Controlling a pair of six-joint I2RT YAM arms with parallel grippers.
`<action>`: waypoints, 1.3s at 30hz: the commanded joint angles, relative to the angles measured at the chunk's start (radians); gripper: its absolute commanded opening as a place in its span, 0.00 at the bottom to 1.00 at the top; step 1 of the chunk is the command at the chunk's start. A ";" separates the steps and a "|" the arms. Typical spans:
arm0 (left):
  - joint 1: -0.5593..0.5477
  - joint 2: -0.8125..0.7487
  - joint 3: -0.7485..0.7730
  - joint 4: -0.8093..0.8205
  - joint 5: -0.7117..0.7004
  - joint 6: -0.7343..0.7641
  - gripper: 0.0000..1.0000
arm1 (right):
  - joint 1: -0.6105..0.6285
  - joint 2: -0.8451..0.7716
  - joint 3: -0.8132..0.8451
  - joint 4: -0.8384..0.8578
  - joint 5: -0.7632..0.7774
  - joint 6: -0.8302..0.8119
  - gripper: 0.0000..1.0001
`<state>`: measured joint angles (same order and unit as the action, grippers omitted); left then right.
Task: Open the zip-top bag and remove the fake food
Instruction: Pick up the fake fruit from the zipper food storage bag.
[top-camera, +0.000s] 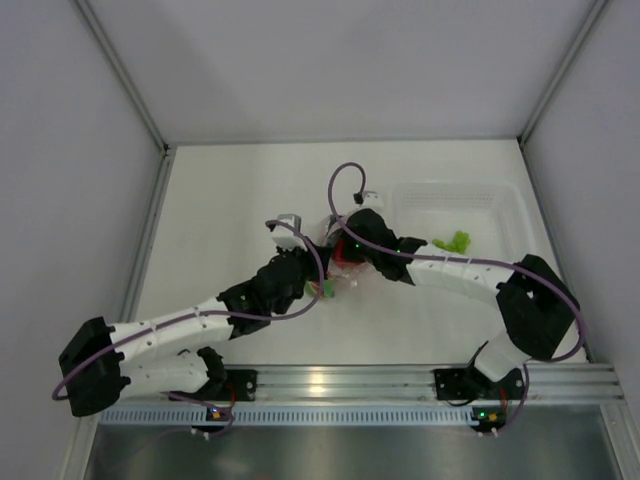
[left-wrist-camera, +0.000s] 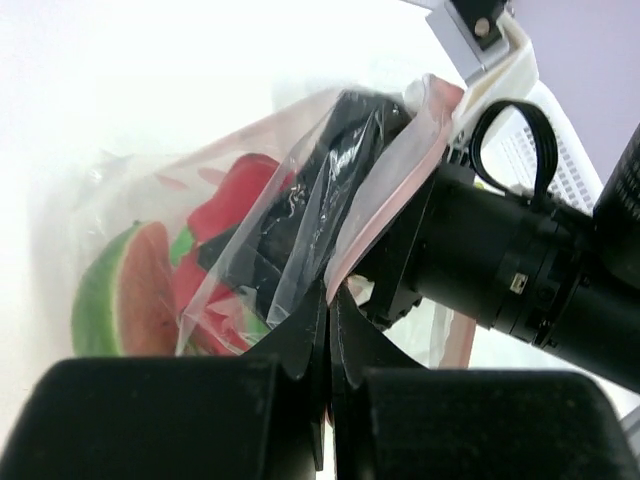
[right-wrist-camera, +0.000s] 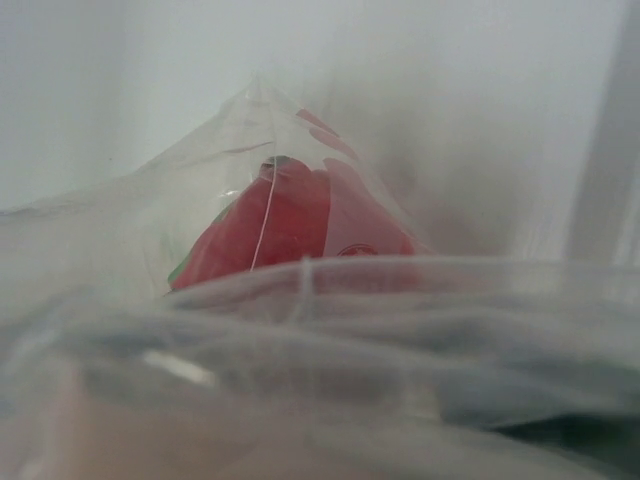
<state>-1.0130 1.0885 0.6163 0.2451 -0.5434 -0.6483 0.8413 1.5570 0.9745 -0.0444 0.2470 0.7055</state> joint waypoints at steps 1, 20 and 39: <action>0.047 0.013 0.043 -0.170 -0.259 0.033 0.00 | -0.004 -0.097 0.012 -0.032 -0.023 -0.130 0.00; 0.123 0.073 0.154 -0.152 -0.233 0.058 0.00 | 0.058 -0.069 -0.025 -0.072 -0.199 -0.461 0.00; 0.237 0.062 0.142 -0.190 0.023 -0.016 0.00 | 0.120 -0.364 -0.238 0.273 -0.725 -0.773 0.00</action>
<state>-0.8486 1.1687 0.7761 -0.0078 -0.4511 -0.7006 0.9096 1.2797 0.7177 0.0902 -0.1379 0.0429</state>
